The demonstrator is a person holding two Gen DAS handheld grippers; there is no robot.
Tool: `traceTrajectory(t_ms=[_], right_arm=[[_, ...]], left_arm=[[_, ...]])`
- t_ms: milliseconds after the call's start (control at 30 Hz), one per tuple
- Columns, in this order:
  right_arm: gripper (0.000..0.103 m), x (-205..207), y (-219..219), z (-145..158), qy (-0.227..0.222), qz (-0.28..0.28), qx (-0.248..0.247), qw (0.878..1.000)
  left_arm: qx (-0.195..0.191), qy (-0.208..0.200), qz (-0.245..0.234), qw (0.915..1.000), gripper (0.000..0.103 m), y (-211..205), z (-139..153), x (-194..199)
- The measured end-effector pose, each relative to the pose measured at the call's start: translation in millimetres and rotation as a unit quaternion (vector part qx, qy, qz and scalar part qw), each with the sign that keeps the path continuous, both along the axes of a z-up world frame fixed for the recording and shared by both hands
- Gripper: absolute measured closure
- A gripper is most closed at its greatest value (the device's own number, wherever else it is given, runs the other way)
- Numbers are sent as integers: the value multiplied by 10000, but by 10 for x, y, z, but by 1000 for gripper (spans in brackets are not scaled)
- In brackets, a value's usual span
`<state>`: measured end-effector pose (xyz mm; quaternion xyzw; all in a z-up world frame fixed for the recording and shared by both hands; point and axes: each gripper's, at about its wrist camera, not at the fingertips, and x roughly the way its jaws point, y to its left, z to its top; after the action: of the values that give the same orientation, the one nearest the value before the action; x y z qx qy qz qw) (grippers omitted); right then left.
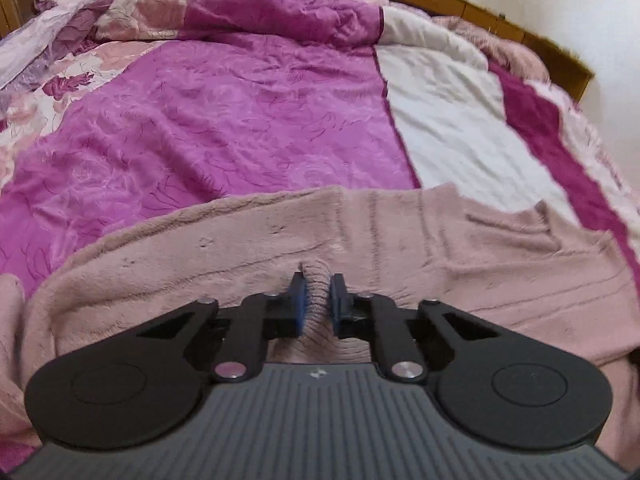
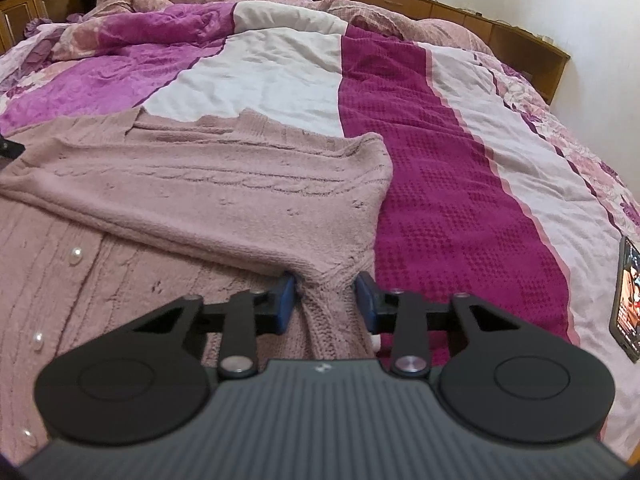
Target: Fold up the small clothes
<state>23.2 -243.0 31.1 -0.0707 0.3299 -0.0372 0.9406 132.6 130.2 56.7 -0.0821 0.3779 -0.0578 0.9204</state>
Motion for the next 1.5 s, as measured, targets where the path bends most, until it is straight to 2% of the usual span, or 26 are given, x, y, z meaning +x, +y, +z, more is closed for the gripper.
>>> traceTrajectory(t_ms=[33, 100, 233, 300, 400, 500, 600, 667, 733, 833, 967, 1033, 1133, 1200, 1267, 1367, 1467, 1500], right_arm=[[83, -2, -1, 5, -14, 5, -7, 10000], [87, -9, 9, 18, -63, 15, -84, 9999], [88, -47, 44, 74, -158, -174, -474, 9986], [89, -57, 29, 80, -105, -198, -555, 9982], [89, -49, -6, 25, 39, -307, -632, 9975], [88, -11, -56, -34, 292, -392, -593, 9970], [87, -30, -88, -1, 359, -336, -427, 9979], [87, -66, -113, 56, 319, -279, -291, 9987], [87, -122, -125, 116, 243, -210, -211, 9993], [87, -197, -78, 162, 208, -48, -312, 9993], [87, -250, -3, 235, 92, 69, -349, 9993], [87, -238, 32, 293, -51, 107, -265, 9996], [87, -183, 87, 348, -292, 133, -155, 9994], [87, -129, 108, 332, -351, 193, -112, 9991], [87, -40, 101, 240, -230, 202, -96, 9995], [88, 95, 23, 6, 200, 99, -21, 9997], [87, 70, 27, -18, 141, 193, -76, 9997], [83, 62, 39, 12, 150, 204, -87, 9996]], left_arm=[[5, -67, 31, 10000, 92, -10, 27, -28], [45, -224, 141, 9996, 92, -26, 92, -85], [16, -477, 530, 9975, 92, 9, 228, -178], [17, -349, 540, 9979, 92, 4, 196, -150], [19, 56, 481, 9988, 92, -13, 40, -71], [67, 86, 508, 9986, 91, -17, -47, -43], [-144, 110, 489, 9986, 89, 44, 0, -70], [-346, 97, 408, 9985, 86, 123, 45, -132], [-499, 97, 379, 9980, 71, 198, 95, -235], [-571, 47, 347, 9978, 58, 286, 184, -474], [-487, -22, 166, 9987, 57, 309, 239, -664], [-454, -36, 44, 9990, 56, 270, 212, -663], [-451, 54, 108, 9989, 56, 203, 114, -589], [-149, 255, 303, 9991, 56, 141, 32, -532], [75, 362, 367, 9986, 56, 88, -18, -532], [377, 372, 418, 9977, 56, 45, 3, -608], [524, 415, 714, 9952, 56, 109, 74, -741], [493, 371, 835, 9946, 56, 149, 111, -806]])
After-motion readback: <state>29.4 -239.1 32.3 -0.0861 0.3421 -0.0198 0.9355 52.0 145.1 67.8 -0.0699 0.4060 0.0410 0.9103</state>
